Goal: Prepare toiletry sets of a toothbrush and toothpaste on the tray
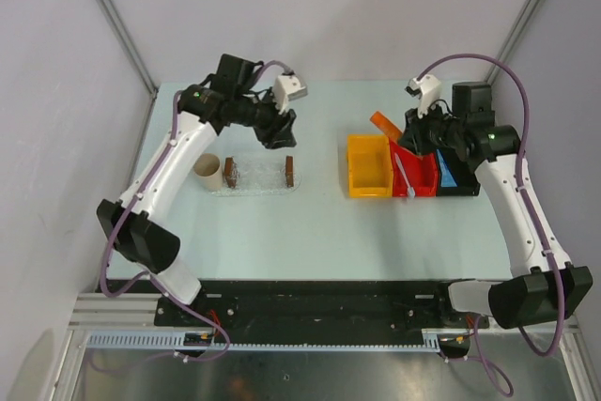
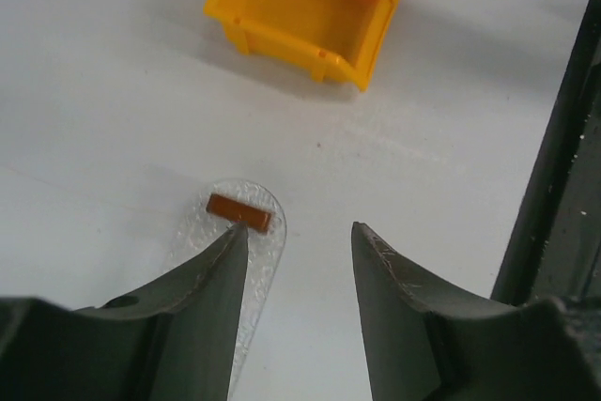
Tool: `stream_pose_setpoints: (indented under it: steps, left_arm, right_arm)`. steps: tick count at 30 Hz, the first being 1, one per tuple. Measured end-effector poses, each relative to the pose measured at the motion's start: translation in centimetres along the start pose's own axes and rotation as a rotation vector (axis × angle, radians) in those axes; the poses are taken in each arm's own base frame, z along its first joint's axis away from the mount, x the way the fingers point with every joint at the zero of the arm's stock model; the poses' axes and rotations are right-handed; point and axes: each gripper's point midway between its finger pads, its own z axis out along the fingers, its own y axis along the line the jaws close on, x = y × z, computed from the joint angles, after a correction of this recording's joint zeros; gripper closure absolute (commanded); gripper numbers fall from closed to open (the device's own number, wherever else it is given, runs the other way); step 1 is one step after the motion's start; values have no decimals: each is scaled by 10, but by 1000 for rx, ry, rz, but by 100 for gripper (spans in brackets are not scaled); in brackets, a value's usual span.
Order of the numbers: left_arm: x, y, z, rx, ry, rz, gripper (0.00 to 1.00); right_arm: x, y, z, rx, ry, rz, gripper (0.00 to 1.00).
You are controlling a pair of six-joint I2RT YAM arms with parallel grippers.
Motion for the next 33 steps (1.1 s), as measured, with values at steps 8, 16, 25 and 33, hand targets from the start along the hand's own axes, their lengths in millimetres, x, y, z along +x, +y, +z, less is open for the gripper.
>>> stream_pose_setpoints:
  steps: [8,16,25,33]
  left_arm:
    - [-56,-43,15,-77,-88,315,43]
    - [-90,-78,14,-192,-142,640,41]
    - [-55,-91,52,-206,-7,895,40]
    - [-61,-91,57,-269,16,1018,40]
  right_arm:
    - [-15,47,-1,-223,-16,-7,94]
    - [-2,74,6,-386,39,23,94]
    - [-1,100,2,-536,59,45,94]
    - [2,110,0,-586,81,55,94]
